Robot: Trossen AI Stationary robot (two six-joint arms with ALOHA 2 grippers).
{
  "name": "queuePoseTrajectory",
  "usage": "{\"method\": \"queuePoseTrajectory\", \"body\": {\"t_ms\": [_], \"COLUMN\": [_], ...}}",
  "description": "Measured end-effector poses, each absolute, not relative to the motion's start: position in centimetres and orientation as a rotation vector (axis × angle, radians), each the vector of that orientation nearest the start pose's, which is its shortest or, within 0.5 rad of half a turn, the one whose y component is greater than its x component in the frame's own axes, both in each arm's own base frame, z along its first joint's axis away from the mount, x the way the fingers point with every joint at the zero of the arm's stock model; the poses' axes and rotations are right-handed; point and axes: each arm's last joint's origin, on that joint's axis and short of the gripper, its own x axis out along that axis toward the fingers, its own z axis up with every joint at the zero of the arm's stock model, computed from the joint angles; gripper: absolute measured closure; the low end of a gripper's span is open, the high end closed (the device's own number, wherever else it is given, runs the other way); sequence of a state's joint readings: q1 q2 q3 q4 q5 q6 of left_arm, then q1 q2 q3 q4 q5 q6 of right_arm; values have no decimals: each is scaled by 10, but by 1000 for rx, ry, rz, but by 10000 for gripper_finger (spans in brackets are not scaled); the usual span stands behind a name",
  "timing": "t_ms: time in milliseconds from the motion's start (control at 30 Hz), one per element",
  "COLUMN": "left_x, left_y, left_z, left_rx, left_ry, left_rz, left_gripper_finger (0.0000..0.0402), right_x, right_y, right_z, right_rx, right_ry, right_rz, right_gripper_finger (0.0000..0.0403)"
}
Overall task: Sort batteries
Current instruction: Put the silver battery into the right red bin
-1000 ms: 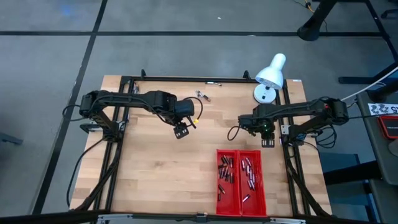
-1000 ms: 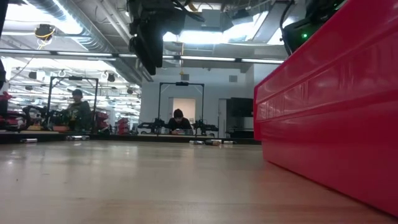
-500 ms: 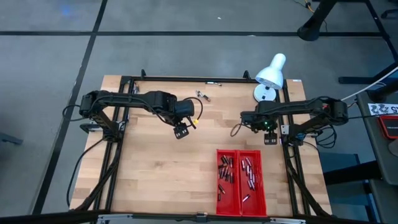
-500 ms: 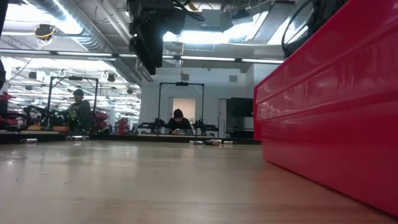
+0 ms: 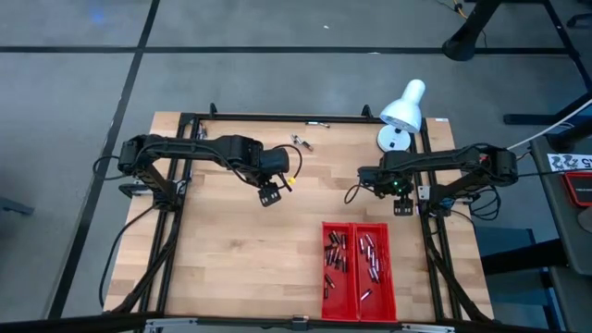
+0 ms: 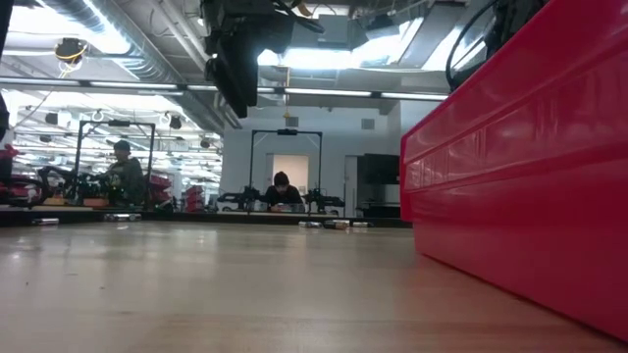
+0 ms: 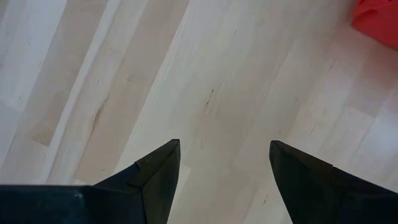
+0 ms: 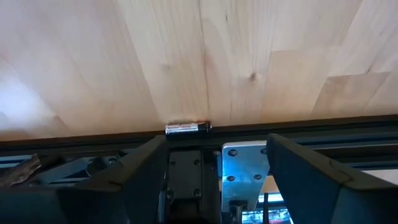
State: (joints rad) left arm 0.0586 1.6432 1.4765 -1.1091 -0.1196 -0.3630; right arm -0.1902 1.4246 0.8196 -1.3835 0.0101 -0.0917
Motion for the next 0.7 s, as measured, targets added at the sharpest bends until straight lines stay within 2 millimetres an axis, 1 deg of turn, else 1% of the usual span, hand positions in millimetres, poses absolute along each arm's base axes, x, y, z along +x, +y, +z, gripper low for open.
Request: {"method": "queuePoseTrajectory", "body": {"t_ms": [133,267,400,500,567,633,700], "left_x": [318,319,320,321,321,321,321], "left_y": [22,23,23,23,23,23,23], "left_z": [293,293,294,294,294,294,294], "left_rx": [-270,-264,-265,-255,-256,-256,-259], "left_ry": [1233,1224,1208,1207,1203,1202,1203], "left_rz": [381,375,371,364,364,364,366], "left_gripper_finger": [164,164,164,164,164,164,164], "right_x": [175,176,180,187,190,192,191], "right_y": [-34,-35,-36,-37,-36,-35,-34], "right_z": [186,182,176,165,157,148,139], "right_rx": [106,65,95,164,256,350,355], "right_ry": [1978,1971,1989,2012,2053,2102,2156], "right_rz": [-53,-28,-43,-131,-185,-198,-186], "right_gripper_finger": [127,127,127,127,127,127,127]}}
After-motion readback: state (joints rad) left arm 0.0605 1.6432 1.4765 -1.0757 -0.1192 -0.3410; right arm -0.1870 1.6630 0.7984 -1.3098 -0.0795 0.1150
